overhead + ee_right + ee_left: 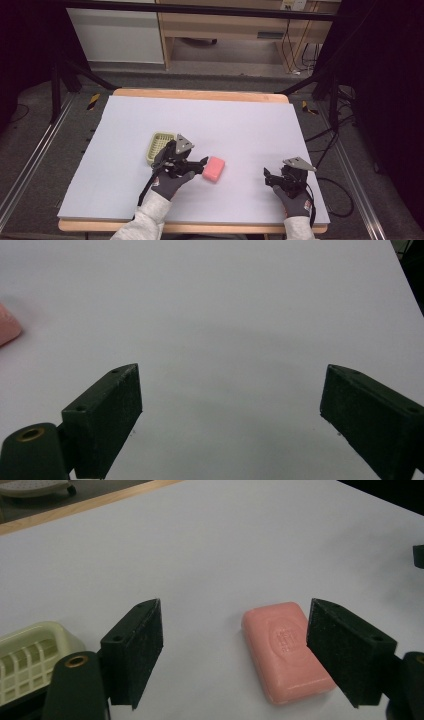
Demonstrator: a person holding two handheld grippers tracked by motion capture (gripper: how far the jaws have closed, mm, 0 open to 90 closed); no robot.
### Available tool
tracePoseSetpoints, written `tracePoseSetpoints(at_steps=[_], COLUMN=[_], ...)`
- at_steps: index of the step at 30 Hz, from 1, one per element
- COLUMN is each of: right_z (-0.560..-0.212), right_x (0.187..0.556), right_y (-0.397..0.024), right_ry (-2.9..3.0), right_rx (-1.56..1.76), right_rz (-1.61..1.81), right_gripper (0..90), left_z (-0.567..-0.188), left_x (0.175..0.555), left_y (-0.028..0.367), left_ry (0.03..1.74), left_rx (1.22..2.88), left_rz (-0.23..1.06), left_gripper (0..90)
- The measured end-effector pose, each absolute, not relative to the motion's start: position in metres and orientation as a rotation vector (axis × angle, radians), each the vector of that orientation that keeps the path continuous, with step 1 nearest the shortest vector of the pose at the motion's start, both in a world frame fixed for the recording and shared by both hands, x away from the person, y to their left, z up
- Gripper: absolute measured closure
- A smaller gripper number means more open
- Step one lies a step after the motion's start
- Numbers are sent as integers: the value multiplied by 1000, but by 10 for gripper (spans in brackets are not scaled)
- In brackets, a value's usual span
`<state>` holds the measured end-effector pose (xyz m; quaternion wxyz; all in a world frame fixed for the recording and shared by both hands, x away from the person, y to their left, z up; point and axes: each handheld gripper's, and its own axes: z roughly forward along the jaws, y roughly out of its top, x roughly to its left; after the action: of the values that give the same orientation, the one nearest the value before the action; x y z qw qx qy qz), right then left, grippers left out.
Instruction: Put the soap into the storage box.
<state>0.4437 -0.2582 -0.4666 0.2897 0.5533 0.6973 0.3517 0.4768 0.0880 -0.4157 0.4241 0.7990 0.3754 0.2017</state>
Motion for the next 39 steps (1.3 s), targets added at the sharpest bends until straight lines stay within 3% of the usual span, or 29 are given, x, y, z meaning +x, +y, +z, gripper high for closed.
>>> tracePoseSetpoints(at_steps=[39], right_z=[-467], right_x=[443], right_y=[-259], right_ry=[1862], right_rx=[1481], right_rz=[936], right_gripper=[100], left_z=[-448], left_x=[486], left_y=[39], left_ry=[906], left_rx=[2127], left_rz=[434], left_gripper=[213])
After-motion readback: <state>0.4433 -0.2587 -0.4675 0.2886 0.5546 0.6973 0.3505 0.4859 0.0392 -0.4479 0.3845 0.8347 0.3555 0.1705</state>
